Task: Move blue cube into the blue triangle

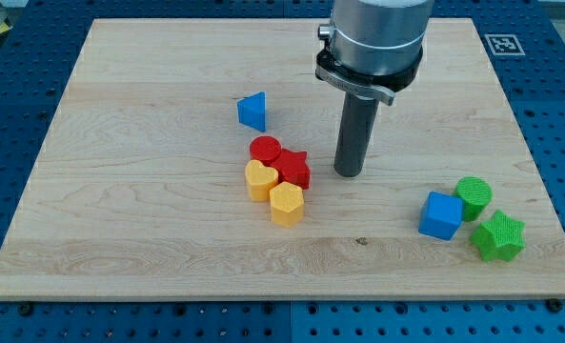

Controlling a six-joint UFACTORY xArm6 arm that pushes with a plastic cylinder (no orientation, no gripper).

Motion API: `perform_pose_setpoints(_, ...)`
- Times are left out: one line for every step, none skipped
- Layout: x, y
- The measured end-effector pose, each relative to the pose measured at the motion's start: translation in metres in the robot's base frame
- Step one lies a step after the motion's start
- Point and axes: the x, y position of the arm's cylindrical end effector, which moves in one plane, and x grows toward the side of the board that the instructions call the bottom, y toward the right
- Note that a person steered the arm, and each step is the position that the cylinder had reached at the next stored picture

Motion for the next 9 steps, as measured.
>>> perform_pose_setpoints(0.004,0.0)
perform_pose_setpoints(0.008,0.0)
perform_pose_setpoints(0.008,0.0)
perform_pose_setpoints(0.029,0.0)
perform_pose_setpoints(0.067,0.002)
perform_pose_setpoints(0.084,0.005)
perform_pose_setpoints(0.087,0.021)
perform_pose_setpoints(0.1,0.075)
perform_pose_setpoints(0.107,0.086)
